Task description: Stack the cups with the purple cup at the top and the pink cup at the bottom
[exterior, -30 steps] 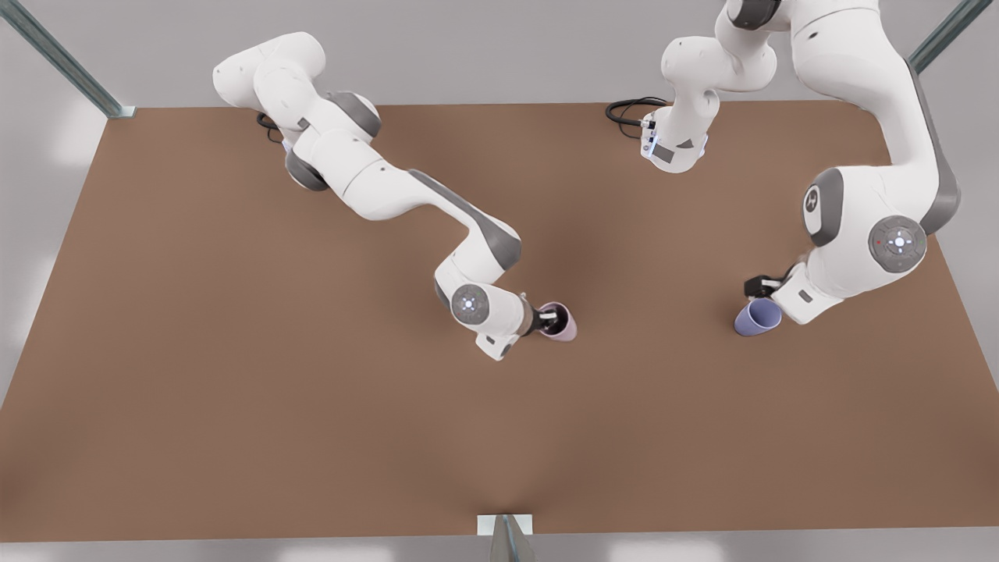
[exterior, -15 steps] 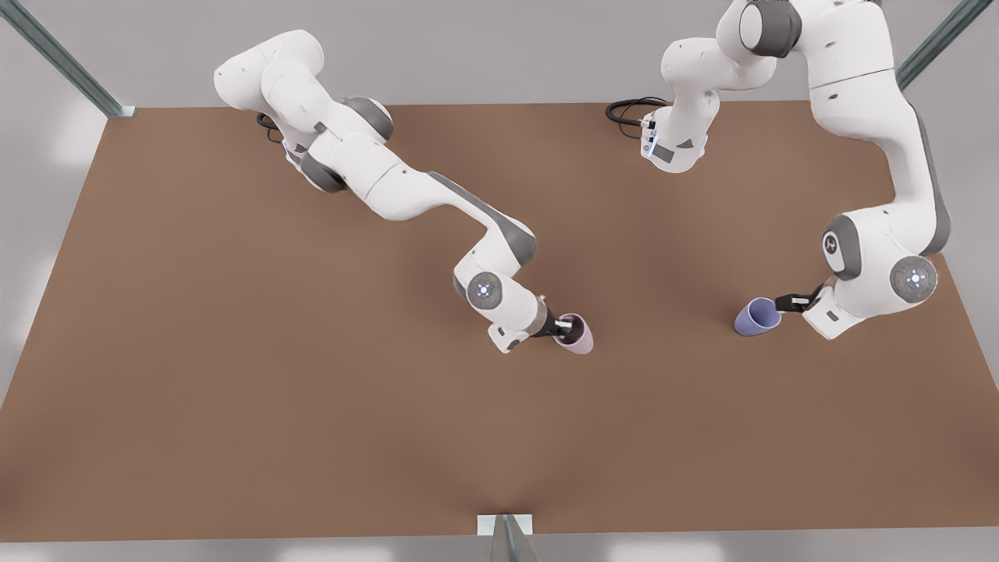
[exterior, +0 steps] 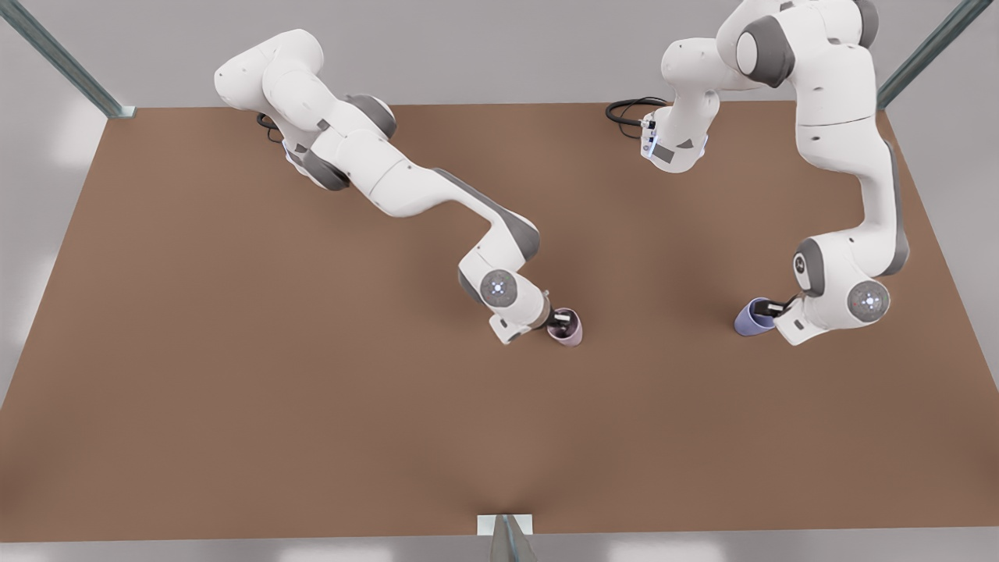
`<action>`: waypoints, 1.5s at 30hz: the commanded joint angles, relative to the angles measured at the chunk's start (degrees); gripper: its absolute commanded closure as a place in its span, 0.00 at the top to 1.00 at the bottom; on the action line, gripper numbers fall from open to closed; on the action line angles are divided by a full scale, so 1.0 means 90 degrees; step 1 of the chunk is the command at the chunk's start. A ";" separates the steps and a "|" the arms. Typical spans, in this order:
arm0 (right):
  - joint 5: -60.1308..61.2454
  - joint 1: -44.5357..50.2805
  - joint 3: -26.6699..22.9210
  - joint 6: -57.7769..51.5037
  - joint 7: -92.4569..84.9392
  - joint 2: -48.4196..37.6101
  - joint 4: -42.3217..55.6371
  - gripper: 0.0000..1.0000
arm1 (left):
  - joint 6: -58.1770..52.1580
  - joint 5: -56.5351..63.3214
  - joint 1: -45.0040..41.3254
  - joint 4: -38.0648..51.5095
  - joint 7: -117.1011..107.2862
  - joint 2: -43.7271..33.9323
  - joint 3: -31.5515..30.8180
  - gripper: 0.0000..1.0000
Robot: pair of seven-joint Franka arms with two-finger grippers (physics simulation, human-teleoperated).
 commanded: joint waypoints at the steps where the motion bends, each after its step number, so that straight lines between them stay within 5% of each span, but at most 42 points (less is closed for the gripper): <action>1: -0.0001 0.0033 0.0002 -0.0019 0.0577 -0.0020 0.0008 1.00 | 0.0093 0.0014 0.0000 0.0003 0.0483 0.0051 0.0001 1.00; 2: -0.0001 0.0043 0.0002 -0.0009 0.0586 -0.0030 0.0008 1.00 | 0.0103 0.0004 0.0000 0.0003 0.0483 0.0081 0.0001 0.99; 3: -0.0001 0.0053 0.0002 -0.0009 0.0586 -0.0040 0.0008 1.00 | 0.0103 -0.0006 0.0000 0.0012 0.0464 0.0081 0.0001 0.62; 4: -0.0001 0.0170 -0.0008 0.0010 0.0586 -0.0030 0.0018 1.00 | 0.0093 -0.0006 0.0000 0.0012 0.0464 0.0090 0.0001 0.38; 7: -0.0001 0.0258 -0.0056 0.0157 0.0684 -0.0030 0.0018 1.00 | 0.0239 -0.0377 0.0000 0.0012 0.0464 0.0110 -0.0008 0.25; 17: -0.0274 0.0014 -0.0516 -0.0712 0.0567 -0.1123 -0.0313 1.00 | 0.0122 -0.0318 -0.0009 0.0325 0.0454 0.0178 -0.0057 0.21; 20: -0.0948 -0.1968 -0.0525 -0.1005 -0.1443 -0.4716 -0.4385 1.00 | -0.0083 -0.0377 -0.0331 0.0452 0.0230 -0.0241 -0.0067 0.21; 22: -0.0958 -0.3218 -0.0516 -0.2410 -0.3211 -0.6025 -0.4777 1.00 | -0.0298 -0.0377 -0.0868 0.0452 -0.0717 -0.0574 -0.0077 0.21; 24: -0.0850 -0.3473 -0.1023 -0.2470 -0.3935 -0.7197 -0.5831 1.00 | -0.0405 -0.0377 -0.1327 0.0452 -0.1420 -0.0818 -0.0086 0.21; 26: -0.0617 -0.3834 -0.1170 -0.2665 -0.4393 -0.7247 -0.5901 1.00 | -0.0551 -0.0377 -0.1611 0.0452 -0.2026 -0.0984 -0.0086 0.21; 27: -0.0010 -0.3854 -0.1736 -0.2724 -0.4764 -0.7120 -0.5696 1.00 | -0.0659 -0.0387 -0.1660 0.0452 -0.2172 -0.1081 -0.0096 0.21; 29: -0.0527 -0.3854 -0.1746 -0.3017 -0.5546 -0.6427 -0.4671 1.00 | -0.1156 -0.0387 -0.1787 0.0881 -0.2914 -0.1072 -0.0379 0.21; 33: -0.0655 -0.3834 -0.1697 -0.3173 -0.5586 -0.6270 -0.4543 1.00 | -0.2300 -0.0367 -0.2089 0.1887 -0.4887 -0.0857 -0.1278 0.21; 45: -0.0626 -0.3727 -0.1688 -0.3125 -1.0311 -0.6329 -0.4533 1.00 | -0.2163 -0.0631 -0.2402 0.1868 -0.5718 -0.0642 -0.1551 0.21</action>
